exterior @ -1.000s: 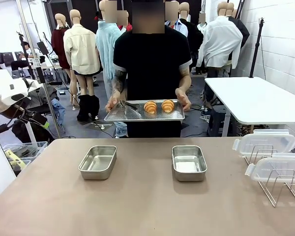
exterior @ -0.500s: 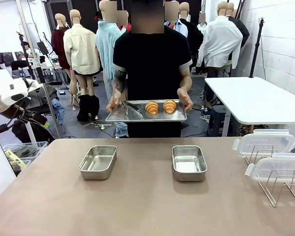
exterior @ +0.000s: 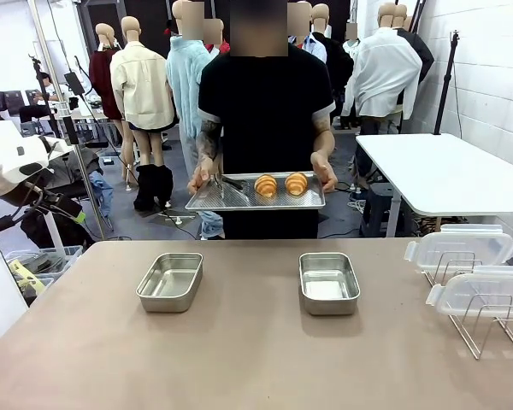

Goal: Place the bread in airtight containers.
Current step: Lift both Airtight Container.

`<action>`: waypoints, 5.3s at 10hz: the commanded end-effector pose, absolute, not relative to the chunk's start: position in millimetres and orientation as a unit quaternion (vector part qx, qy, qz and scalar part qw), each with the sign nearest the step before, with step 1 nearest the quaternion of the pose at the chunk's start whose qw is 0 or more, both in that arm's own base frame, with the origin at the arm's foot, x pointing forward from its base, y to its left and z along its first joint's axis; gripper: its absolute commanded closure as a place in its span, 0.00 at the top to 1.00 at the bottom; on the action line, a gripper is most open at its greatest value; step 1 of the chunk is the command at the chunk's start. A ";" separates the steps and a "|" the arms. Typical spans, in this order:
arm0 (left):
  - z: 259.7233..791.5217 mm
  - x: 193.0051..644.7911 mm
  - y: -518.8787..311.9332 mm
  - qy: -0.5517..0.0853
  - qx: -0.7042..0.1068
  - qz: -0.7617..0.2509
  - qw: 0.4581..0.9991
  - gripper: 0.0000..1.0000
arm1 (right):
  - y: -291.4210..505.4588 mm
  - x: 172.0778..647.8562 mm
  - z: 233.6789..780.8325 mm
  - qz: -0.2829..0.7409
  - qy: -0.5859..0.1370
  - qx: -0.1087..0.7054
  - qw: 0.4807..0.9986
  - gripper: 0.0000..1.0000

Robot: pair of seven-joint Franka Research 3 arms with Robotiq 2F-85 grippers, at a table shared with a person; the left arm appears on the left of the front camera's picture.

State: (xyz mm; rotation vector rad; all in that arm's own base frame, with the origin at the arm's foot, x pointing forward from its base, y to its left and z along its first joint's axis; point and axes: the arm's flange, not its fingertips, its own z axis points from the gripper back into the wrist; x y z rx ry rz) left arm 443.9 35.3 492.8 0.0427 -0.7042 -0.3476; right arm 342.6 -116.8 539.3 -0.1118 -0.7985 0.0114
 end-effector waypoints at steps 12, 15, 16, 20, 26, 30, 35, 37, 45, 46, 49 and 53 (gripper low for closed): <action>472.3 514.9 -52.3 -0.338 -0.021 -0.112 0.934 1.00 | 28.3 433.4 547.3 0.042 -0.292 -0.004 0.956 1.00; 461.4 514.4 -61.9 -0.332 -0.026 -0.121 0.935 1.00 | 50.2 426.9 534.3 0.058 -0.295 -0.009 0.954 1.00; 461.4 514.4 -61.9 -0.332 -0.026 -0.121 0.935 1.00 | 50.2 426.9 534.3 0.058 -0.295 -0.009 0.954 1.00; 418.7 547.1 -56.8 -0.285 -0.075 -0.051 0.954 1.00 | 87.4 460.4 496.1 0.075 -0.216 -0.001 0.974 1.00; 378.8 530.4 -82.5 -0.173 -0.078 -0.046 0.981 1.00 | 168.4 532.6 414.1 0.135 -0.139 0.055 0.980 1.00; 343.6 542.6 -75.4 -0.123 -0.054 -0.047 0.990 1.00 | 177.5 546.0 358.8 0.109 -0.108 0.042 0.987 1.00; 329.2 555.4 -84.3 -0.110 -0.035 -0.044 0.992 1.00 | 180.7 525.2 311.7 0.120 -0.095 0.046 0.987 1.00; 325.8 556.2 -87.5 -0.109 -0.025 -0.039 0.993 1.00 | 178.1 525.8 296.6 0.124 -0.098 0.052 0.986 1.00; 321.3 552.6 -100.6 -0.090 -0.003 -0.046 0.995 0.34 | 178.2 529.3 302.1 0.105 -0.108 0.042 0.988 0.38; 321.9 551.4 -99.9 -0.091 -0.006 -0.046 0.995 0.14 | 178.2 528.4 304.0 0.103 -0.105 0.046 0.988 0.19; 321.8 552.0 -98.6 -0.090 -0.010 -0.045 0.995 0.00 | 177.2 531.8 306.8 0.103 -0.100 0.045 0.989 0.00; 322.8 546.3 -93.8 -0.097 -0.023 -0.040 0.994 0.00 | 177.8 537.3 307.5 0.092 -0.080 0.049 0.991 0.00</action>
